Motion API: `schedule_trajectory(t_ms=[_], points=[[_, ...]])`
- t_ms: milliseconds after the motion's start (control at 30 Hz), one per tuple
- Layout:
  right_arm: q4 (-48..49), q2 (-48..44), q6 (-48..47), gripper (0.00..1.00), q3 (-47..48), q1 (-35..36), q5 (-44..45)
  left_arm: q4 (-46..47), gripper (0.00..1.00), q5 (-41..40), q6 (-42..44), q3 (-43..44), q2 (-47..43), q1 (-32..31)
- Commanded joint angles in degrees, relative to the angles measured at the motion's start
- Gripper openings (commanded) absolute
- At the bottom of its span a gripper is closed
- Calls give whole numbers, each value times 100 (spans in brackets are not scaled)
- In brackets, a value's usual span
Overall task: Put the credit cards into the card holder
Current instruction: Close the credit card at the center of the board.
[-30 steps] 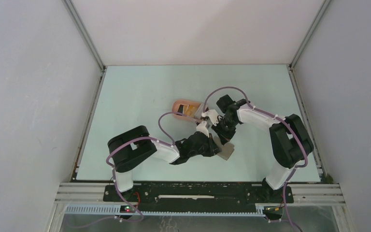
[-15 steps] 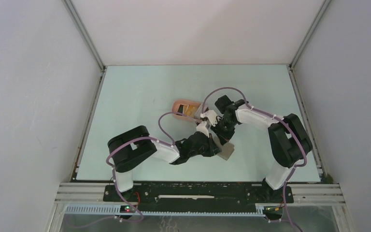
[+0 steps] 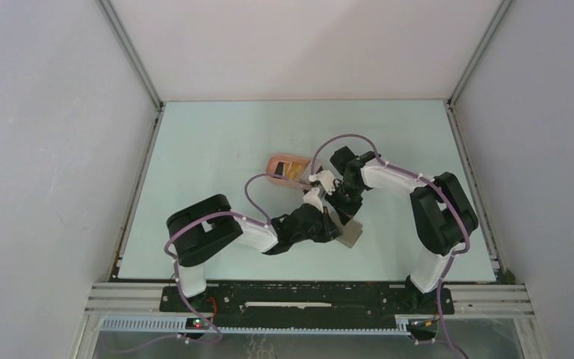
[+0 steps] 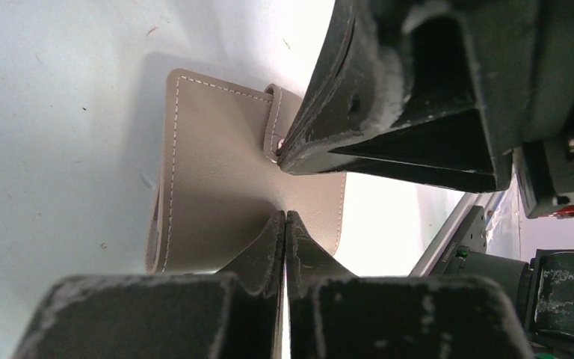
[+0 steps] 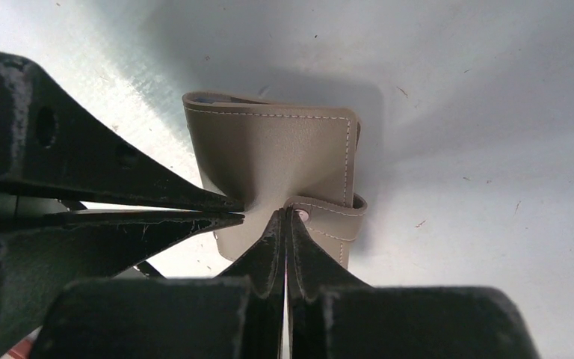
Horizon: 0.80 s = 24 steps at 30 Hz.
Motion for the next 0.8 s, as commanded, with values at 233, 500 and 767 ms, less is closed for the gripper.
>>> schedule_trajectory(t_ms=[233, 500, 767], points=[[40, 624, 3, 0, -223, -16, 437, -90, 2, -290, 185, -125, -20, 63], [-146, -380, -306, 47, -151, -153, -614, -75, 8, -266, 309, -249, -319, 63], [-65, -2175, -746, 58, -388, -755, -1235, -514, 30, -361, 888, -508, -1585, 63]])
